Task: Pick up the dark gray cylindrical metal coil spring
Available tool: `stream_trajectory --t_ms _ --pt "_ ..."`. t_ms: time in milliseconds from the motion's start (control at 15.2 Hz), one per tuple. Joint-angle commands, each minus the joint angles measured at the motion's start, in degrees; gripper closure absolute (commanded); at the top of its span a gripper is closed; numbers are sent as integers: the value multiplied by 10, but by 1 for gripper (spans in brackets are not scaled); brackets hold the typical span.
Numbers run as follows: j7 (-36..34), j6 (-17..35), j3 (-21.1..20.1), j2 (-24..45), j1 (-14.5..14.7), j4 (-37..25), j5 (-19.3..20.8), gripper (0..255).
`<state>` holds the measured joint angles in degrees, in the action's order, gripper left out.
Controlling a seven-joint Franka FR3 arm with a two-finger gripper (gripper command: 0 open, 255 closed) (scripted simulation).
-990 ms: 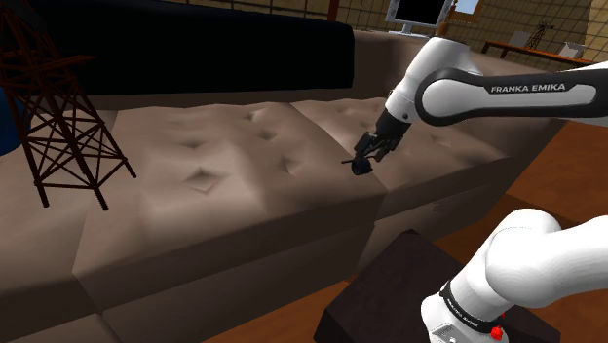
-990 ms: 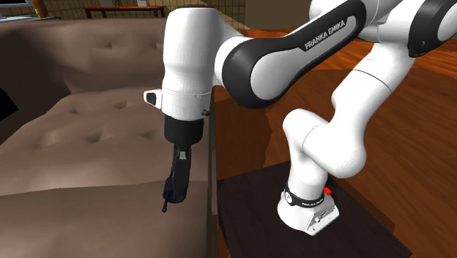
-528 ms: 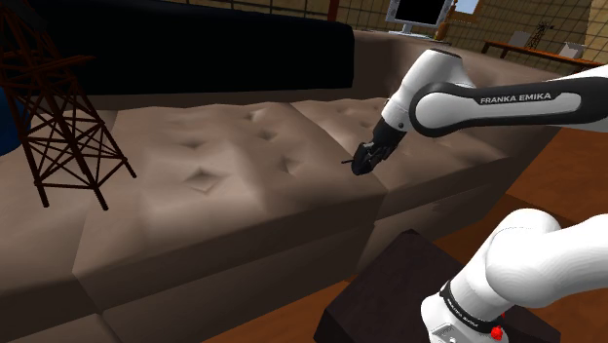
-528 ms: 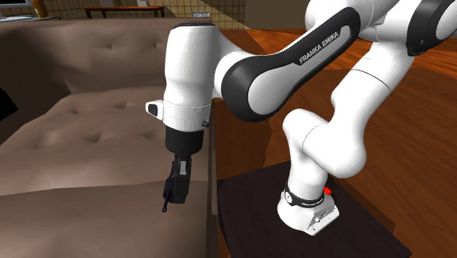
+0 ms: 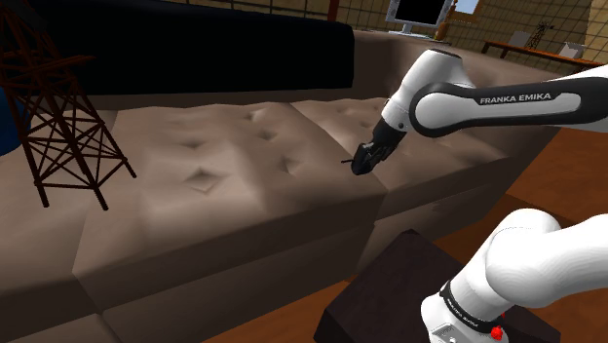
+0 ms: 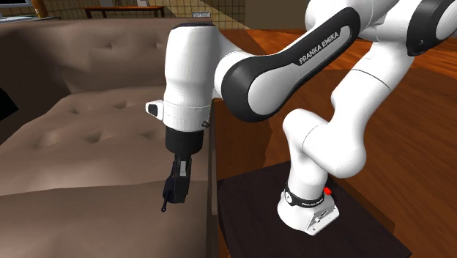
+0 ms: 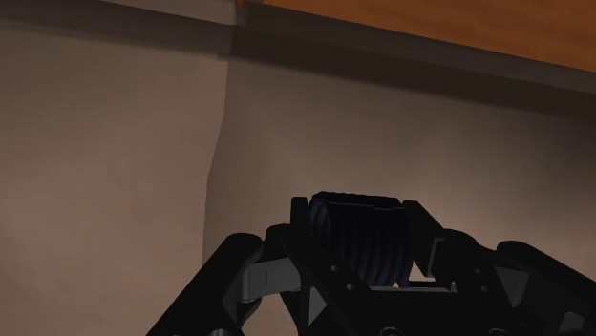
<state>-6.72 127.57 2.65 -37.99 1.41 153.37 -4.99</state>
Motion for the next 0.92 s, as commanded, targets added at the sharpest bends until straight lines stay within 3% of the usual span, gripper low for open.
stream_trajectory --t_ms 0,858 --pt "0 0 0 -1 0 0 0 255" --pt "-10 -108 -2 -20 -2 -88 5 255"
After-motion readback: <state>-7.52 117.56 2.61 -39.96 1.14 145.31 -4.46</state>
